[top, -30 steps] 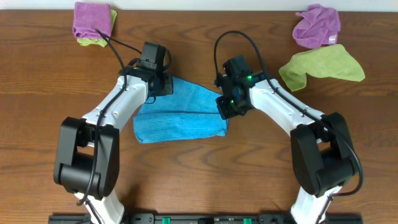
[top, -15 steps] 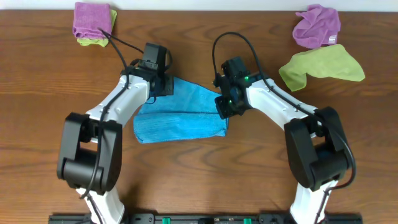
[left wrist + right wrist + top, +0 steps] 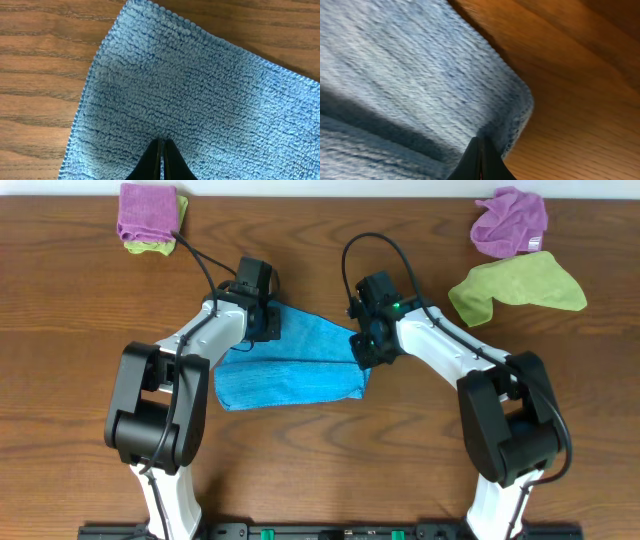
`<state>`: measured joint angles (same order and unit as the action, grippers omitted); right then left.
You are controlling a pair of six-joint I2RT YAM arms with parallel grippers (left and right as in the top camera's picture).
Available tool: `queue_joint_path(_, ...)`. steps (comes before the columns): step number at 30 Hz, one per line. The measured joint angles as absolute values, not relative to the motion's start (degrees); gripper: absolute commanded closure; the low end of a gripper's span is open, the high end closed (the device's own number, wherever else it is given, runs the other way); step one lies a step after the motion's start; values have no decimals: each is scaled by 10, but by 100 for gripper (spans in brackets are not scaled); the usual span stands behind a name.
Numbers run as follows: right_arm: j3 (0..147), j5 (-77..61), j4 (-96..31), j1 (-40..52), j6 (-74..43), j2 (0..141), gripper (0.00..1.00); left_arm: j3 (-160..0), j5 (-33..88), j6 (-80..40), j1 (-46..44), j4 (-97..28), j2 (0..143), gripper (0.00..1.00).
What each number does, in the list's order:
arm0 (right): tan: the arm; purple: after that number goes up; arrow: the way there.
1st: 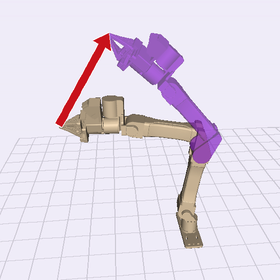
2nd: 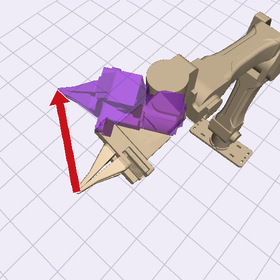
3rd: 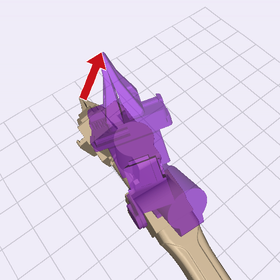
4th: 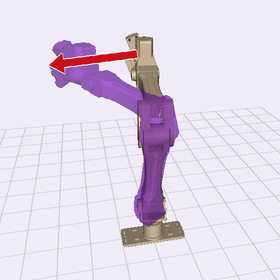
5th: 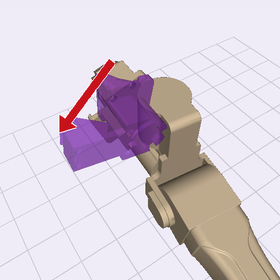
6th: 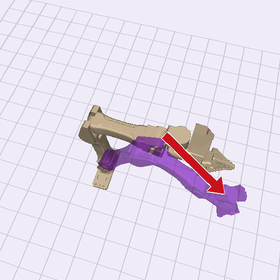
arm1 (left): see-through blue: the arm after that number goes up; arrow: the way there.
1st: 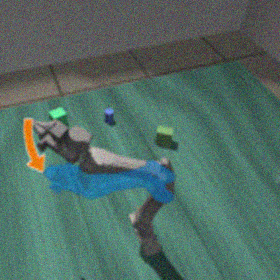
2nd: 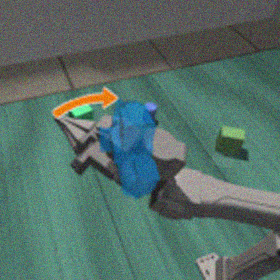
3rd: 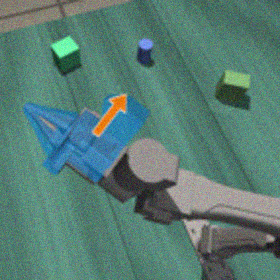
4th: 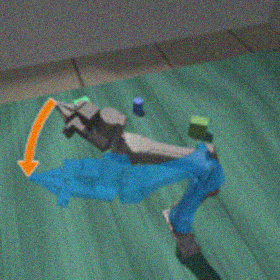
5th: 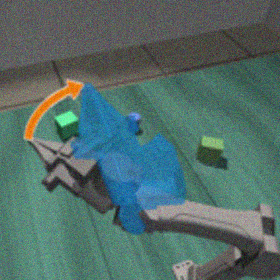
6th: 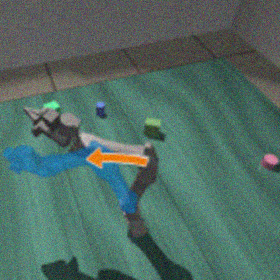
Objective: Fold the cloth
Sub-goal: 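Lower the stretched cloth onto the table with both grippers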
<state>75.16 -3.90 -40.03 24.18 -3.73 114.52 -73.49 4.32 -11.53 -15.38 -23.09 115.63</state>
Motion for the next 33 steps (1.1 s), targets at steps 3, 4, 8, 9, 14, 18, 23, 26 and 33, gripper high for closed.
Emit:
queue_joint_path(3, 752, -25, -406, 242, -37, 1145, 98, -735, 43, -115, -154, -225, 1157, 94)
queue_joint_path(4, 752, -23, -406, 242, -36, 1145, 99, -735, 43, -115, -154, -224, 1157, 95)
queue_joint_path(8, 752, -16, -404, 242, -36, 1145, 99, -735, 43, -115, -154, -213, 1158, 94)
queue_joint_path(9, 752, -15, -402, 242, -36, 1145, 99, -735, 43, -115, -154, -209, 1158, 94)
queue_joint_path(14, 751, -14, -395, 242, -36, 1145, 98, -735, 43, -103, -154, -205, 1158, 94)
queue_joint_path(18, 751, -15, -394, 242, -36, 1145, 99, -735, 39, -89, -154, -196, 1159, 94)
queue_joint_path(23, 752, -15, -394, 242, -36, 1145, 99, -735, 34, -57, -154, -156, 1159, 94)
queue_joint_path(26, 751, -15, -393, 242, -37, 1145, 98, -735, 34, -39, -154, -137, 1159, 94)
queue_joint_path(33, 752, -17, -394, 242, -37, 1145, 99, -736, 34, -25, -154, -129, 1180, 94)
